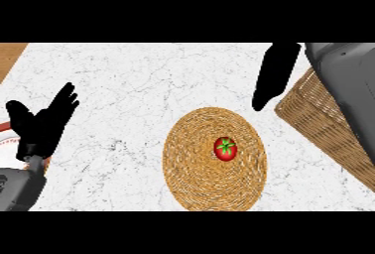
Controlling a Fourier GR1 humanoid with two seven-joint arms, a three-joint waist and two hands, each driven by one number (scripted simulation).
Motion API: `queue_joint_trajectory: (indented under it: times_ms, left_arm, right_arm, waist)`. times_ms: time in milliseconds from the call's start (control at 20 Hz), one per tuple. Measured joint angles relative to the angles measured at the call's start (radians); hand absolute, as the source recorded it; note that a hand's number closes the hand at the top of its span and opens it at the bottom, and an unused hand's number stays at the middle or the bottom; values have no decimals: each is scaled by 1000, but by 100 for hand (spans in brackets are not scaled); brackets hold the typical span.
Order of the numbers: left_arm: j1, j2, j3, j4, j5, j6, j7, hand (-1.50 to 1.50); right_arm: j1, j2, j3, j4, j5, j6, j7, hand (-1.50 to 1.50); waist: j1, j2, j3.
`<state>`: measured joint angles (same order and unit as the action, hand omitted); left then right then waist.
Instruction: Pick the tomato from the placemat and place it in the basket
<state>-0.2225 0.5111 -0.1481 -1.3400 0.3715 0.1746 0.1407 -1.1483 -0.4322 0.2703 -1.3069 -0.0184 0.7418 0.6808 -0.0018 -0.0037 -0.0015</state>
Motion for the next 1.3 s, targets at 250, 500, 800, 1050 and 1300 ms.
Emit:
queue_joint_trajectory:
  times_ms: [250, 500, 800, 1050, 1300]
  left_arm:
    - [13, -7, 13, -15, -13, -2, 10, 0]
    - [24, -21, 32, 2, -27, -19, -6, 0]
    - [14, -20, 62, -21, -36, -37, 27, 0]
    - [10, -49, 67, -13, -64, -45, 19, 0]
    - [21, -59, 84, -24, -77, -60, 23, 0]
  right_arm:
    - [35, -46, -69, -8, -137, 97, 43, -150]
    - [156, -98, -145, -101, -230, 119, 45, -150]
    - [344, -89, -199, -260, -193, 99, -15, -150]
    - [497, -28, -186, -341, -52, 57, -128, -150]
    - [614, 58, -122, -337, 152, -51, -295, -150]
  waist:
    - [-3, -1, 1]
    - [-8, -1, 1]
    - [-5, 1, 2]
    - [0, 3, 2]
    - [6, 5, 2]
